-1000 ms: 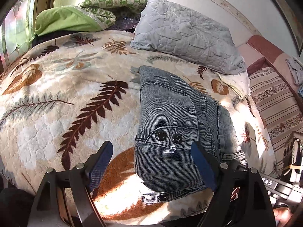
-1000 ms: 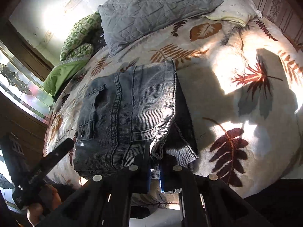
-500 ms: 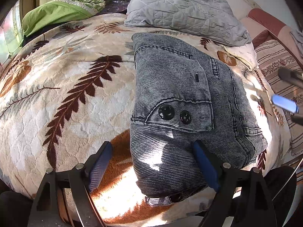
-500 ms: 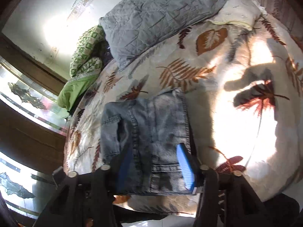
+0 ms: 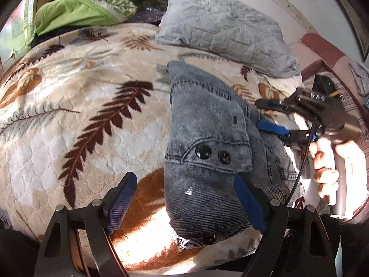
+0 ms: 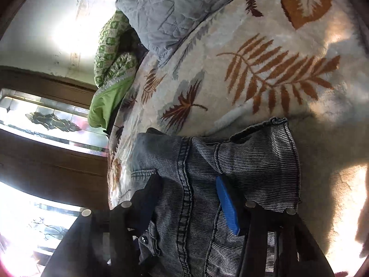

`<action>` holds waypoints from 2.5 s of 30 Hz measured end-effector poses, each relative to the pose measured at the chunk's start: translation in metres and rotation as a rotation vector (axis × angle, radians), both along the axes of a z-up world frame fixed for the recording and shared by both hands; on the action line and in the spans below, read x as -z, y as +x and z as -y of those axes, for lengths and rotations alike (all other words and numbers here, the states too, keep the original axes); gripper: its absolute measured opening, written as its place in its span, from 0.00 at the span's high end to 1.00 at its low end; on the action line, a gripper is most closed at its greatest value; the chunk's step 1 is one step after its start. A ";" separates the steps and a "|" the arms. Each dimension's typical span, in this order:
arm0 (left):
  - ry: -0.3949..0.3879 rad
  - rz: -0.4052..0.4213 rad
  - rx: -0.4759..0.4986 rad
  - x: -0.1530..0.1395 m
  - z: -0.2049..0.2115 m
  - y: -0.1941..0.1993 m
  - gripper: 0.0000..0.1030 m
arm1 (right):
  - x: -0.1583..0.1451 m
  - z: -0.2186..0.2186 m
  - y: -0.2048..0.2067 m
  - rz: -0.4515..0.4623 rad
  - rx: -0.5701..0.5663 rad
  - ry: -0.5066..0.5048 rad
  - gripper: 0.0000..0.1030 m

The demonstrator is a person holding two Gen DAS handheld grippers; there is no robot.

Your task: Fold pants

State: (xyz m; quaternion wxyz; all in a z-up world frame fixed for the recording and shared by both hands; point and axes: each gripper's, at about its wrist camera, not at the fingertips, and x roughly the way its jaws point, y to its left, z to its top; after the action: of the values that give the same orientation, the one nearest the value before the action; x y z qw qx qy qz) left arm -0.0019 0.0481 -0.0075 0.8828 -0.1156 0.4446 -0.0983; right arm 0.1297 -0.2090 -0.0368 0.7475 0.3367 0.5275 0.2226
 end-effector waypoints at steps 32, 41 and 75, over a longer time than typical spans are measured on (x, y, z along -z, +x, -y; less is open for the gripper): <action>-0.048 -0.098 0.050 0.033 -0.003 0.010 0.14 | -0.024 -0.086 -0.022 0.005 -0.198 -0.203 0.33; -0.132 -0.052 -0.053 0.019 -0.033 -0.001 0.14 | -0.031 -0.067 -0.055 0.072 -0.146 -0.115 0.32; 0.157 -0.014 -0.158 0.014 -0.019 -0.003 0.14 | -0.020 -0.015 -0.130 0.224 -0.010 -0.128 0.25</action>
State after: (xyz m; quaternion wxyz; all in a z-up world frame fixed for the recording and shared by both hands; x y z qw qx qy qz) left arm -0.0048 0.0674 -0.0218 0.8910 -0.0813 0.4465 0.0077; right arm 0.0001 -0.1944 -0.0168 0.8206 0.2587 0.4553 0.2287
